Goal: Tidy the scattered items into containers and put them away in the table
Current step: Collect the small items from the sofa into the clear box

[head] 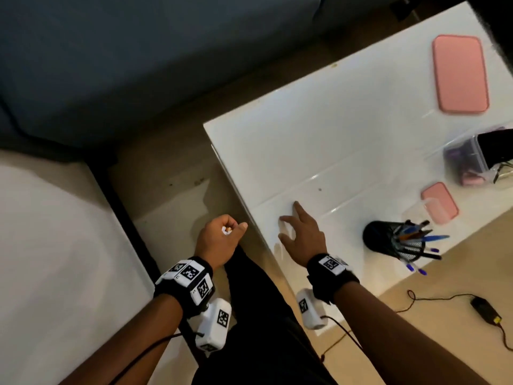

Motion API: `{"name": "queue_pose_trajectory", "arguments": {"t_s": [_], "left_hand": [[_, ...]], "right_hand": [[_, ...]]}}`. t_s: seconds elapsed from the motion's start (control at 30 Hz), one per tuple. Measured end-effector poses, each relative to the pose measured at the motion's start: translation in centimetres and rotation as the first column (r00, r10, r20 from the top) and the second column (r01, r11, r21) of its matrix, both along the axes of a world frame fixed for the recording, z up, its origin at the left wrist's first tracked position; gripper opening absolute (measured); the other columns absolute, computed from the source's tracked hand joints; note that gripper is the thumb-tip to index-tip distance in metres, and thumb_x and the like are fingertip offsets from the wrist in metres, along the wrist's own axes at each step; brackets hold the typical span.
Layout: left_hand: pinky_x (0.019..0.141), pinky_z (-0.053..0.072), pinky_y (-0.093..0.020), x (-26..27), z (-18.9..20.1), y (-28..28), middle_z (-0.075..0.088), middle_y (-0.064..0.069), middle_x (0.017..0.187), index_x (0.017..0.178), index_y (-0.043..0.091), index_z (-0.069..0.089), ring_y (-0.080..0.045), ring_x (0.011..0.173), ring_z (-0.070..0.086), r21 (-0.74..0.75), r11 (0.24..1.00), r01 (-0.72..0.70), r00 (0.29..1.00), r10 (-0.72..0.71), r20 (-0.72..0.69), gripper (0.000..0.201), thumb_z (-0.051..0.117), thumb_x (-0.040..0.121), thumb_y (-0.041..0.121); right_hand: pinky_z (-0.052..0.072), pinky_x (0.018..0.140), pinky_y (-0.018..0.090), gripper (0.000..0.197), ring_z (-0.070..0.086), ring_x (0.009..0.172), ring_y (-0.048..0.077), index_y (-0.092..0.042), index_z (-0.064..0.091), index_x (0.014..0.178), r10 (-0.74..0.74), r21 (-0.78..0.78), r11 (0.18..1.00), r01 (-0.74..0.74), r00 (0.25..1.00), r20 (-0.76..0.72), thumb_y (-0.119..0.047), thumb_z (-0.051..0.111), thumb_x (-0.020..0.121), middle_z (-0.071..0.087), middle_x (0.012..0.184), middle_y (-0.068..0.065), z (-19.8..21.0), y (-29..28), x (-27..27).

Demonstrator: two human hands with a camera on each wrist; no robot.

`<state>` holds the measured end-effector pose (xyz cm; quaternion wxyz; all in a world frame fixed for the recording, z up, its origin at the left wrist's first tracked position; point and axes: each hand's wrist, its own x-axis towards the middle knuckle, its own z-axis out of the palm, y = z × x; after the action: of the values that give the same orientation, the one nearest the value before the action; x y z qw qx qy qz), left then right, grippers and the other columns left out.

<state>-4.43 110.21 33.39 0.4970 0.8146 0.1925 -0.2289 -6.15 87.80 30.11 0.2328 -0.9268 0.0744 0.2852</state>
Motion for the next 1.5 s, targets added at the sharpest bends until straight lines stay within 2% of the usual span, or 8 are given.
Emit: {"name": "queue_pose_trajectory", "arguments": {"t_s": [0.17,0.43,0.6,0.73,1.0,1.17,1.37,1.5], "left_hand": [[0.054,0.043,-0.036,-8.5,-0.8,-2.4,0.045,0.009,0.044,0.058,0.023,0.053,-0.019,0.045,0.043,-0.043,0.983,-0.180,0.982,0.177,-0.067,0.032,0.070,0.077,0.043],[0.058,0.046,-0.032,-18.4,-1.1,-11.0,0.052,0.009,0.049,0.061,0.022,0.056,-0.015,0.050,0.048,-0.031,0.998,-0.057,0.987,0.051,-0.154,0.032,0.071,0.079,0.043],[0.059,0.040,-0.029,-20.3,-1.4,-18.9,0.049,0.009,0.055,0.064,0.015,0.055,-0.011,0.055,0.045,-0.025,0.999,0.042,0.988,-0.045,-0.147,0.032,0.070,0.083,0.036],[0.061,0.042,-0.028,-20.7,-1.1,-26.4,0.053,0.009,0.059,0.065,0.018,0.057,-0.012,0.059,0.050,0.018,0.991,0.133,0.976,-0.128,-0.175,0.030,0.069,0.084,0.037],[0.044,0.037,-0.025,-18.0,2.0,-46.6,0.045,0.002,0.052,0.067,0.015,0.049,-0.016,0.041,0.040,-0.041,0.990,0.135,0.961,-0.141,-0.240,0.030,0.069,0.087,0.025],[0.041,0.036,-0.022,-13.8,4.0,-57.9,0.050,-0.002,0.054,0.068,0.014,0.052,-0.018,0.044,0.045,-0.064,0.971,0.228,0.953,-0.236,-0.189,0.030,0.068,0.086,0.031],[0.045,0.034,-0.024,-7.0,3.5,-67.7,0.053,0.009,0.053,0.066,0.020,0.053,-0.013,0.049,0.050,-0.087,0.952,0.293,0.945,-0.302,-0.129,0.029,0.067,0.086,0.033],[0.040,0.034,-0.020,-1.4,1.7,-72.9,0.053,-0.001,0.053,0.075,0.008,0.055,-0.020,0.044,0.049,-0.086,0.966,0.244,0.954,-0.255,-0.158,0.031,0.067,0.087,0.033]], "right_hand": [[0.035,0.109,0.038,0.038,0.029,0.143,0.025,-0.026,0.064,0.122,0.051,0.073,0.996,-0.052,0.999,0.012,-0.029,0.068,0.084,0.022,0.160,0.002,-0.5,-2.7,-6.3],[0.035,0.106,0.034,0.030,0.047,0.127,0.030,-0.024,0.068,0.113,0.117,0.154,0.983,-0.103,0.989,-0.086,-0.029,0.066,0.084,0.032,0.156,0.002,0.4,-8.8,-15.4],[0.046,0.091,0.037,0.019,0.057,0.100,0.021,-0.022,0.068,0.104,-0.012,0.220,0.975,0.041,0.991,-0.134,-0.029,0.063,0.087,0.053,0.113,0.002,0.2,-15.3,-17.9],[0.043,0.077,0.026,0.016,0.058,0.088,0.013,-0.025,0.067,0.104,-0.126,0.254,0.953,0.167,0.977,-0.171,-0.029,0.061,0.090,0.059,0.103,-0.002,-0.3,-22.7,-18.3],[0.048,0.076,0.029,0.015,0.061,0.085,0.016,-0.026,0.067,0.101,-0.191,0.366,0.903,0.223,0.974,-0.123,-0.030,0.060,0.088,0.067,0.094,-0.004,4.3,-41.5,-16.2],[0.044,0.074,0.026,0.018,0.060,0.087,0.015,-0.027,0.066,0.104,-0.207,0.314,0.921,0.230,0.973,-0.105,-0.030,0.060,0.087,0.067,0.094,-0.005,7.0,-51.9,-13.9],[0.044,0.077,0.027,0.021,0.061,0.098,0.021,-0.026,0.067,0.107,-0.267,0.245,0.930,0.275,0.961,-0.067,-0.030,0.059,0.088,0.065,0.108,0.000,6.3,-61.3,-7.6],[0.044,0.085,0.028,0.027,0.060,0.107,0.027,-0.019,0.069,0.111,-0.279,0.194,0.939,0.283,0.959,-0.049,-0.024,0.059,0.087,0.065,0.115,0.007,4.9,-67.3,-0.7]]}}
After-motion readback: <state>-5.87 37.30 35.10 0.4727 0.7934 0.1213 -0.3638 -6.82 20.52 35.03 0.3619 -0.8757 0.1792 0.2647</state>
